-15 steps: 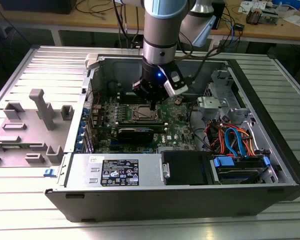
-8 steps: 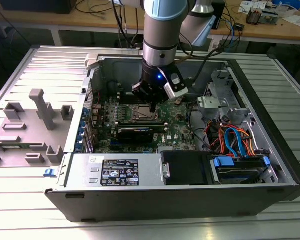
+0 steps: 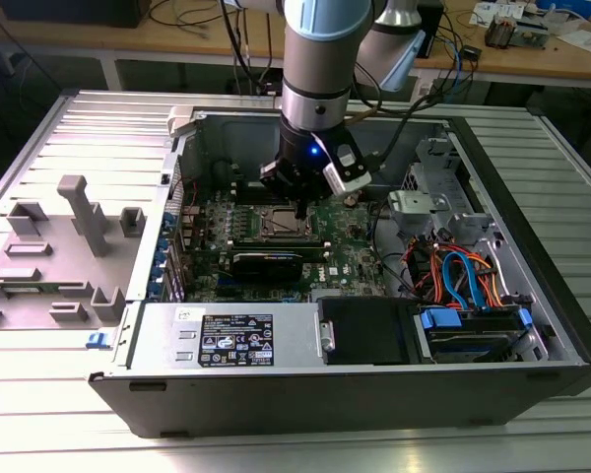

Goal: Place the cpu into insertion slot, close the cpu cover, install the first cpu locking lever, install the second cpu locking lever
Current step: 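Install the second cpu locking lever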

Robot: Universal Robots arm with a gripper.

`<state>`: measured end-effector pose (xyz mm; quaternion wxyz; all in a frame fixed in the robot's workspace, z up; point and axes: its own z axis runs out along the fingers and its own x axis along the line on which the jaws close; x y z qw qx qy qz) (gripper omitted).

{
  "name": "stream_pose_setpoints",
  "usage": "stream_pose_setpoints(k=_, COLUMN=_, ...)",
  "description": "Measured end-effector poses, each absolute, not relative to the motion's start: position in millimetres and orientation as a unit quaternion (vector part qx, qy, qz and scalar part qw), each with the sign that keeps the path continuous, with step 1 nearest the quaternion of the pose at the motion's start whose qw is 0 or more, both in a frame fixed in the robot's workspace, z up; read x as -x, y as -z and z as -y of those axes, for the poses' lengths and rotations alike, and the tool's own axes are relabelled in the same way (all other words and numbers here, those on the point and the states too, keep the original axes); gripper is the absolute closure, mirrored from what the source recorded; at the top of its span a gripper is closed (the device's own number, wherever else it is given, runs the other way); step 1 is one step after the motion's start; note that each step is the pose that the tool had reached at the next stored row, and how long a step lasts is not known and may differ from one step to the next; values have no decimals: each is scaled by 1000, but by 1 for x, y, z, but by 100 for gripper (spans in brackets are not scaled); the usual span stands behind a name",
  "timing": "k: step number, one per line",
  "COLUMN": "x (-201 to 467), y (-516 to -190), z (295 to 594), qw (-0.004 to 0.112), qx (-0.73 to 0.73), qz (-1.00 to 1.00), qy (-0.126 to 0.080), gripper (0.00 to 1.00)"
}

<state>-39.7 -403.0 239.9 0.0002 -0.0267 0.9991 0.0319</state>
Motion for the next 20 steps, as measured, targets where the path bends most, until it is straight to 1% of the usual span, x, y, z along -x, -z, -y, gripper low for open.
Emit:
stream_pose_setpoints(k=10, x=46, y=-240, z=424, qw=0, qx=27, qz=-999, qy=-33, gripper=89)
stream_pose_setpoints(k=15, x=50, y=-238, z=434, qw=0, qx=27, qz=-999, qy=-40, gripper=89)
stream_pose_setpoints(k=19, x=56, y=-237, z=436, qw=1, qx=27, qz=-999, qy=-46, gripper=89)
stream_pose_setpoints(k=20, x=64, y=-231, z=437, qw=1, qx=27, qz=-998, qy=-51, gripper=89)
